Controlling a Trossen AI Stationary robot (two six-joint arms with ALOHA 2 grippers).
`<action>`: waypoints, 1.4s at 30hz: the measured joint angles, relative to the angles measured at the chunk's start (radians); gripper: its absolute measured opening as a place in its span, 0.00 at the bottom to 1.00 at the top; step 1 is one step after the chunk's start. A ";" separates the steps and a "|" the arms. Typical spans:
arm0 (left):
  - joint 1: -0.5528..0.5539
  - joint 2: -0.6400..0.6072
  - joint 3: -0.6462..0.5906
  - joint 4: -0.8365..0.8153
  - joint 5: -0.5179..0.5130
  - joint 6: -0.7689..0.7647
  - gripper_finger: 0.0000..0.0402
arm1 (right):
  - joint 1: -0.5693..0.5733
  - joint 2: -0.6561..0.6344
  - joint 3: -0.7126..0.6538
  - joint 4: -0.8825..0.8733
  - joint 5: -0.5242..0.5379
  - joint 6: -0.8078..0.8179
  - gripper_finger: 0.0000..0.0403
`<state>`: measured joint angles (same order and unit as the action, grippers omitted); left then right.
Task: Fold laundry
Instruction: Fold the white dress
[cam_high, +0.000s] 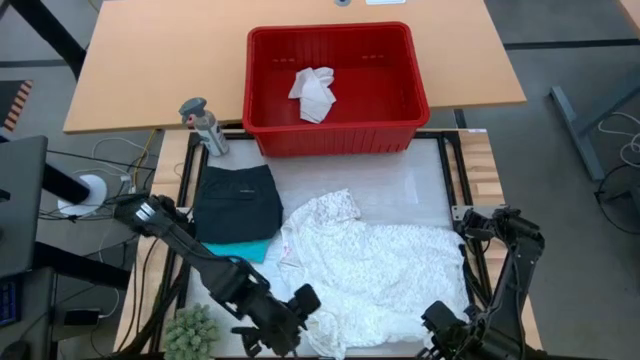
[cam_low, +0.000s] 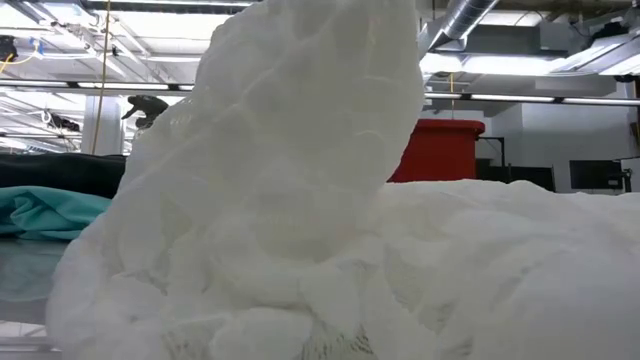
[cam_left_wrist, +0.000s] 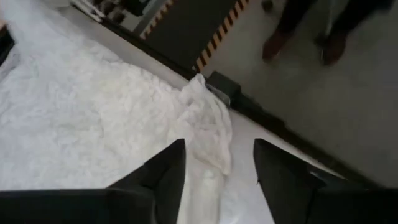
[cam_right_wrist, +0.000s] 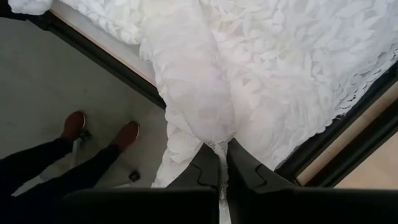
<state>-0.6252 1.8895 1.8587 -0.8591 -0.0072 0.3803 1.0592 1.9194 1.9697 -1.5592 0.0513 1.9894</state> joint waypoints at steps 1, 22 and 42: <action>0.002 0.013 0.000 0.007 -0.012 0.007 0.49 | 0.000 0.000 0.000 0.001 0.000 0.000 0.08; 0.133 0.197 0.000 0.054 0.085 0.071 0.51 | 0.001 0.000 0.000 0.016 -0.001 -0.009 0.08; 0.180 0.241 0.000 0.058 0.140 -0.045 0.13 | 0.001 0.000 0.000 0.025 0.000 -0.030 0.09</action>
<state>-0.4452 2.1304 1.8587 -0.8007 0.1327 0.3351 1.0599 1.9198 1.9694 -1.5341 0.0513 1.9594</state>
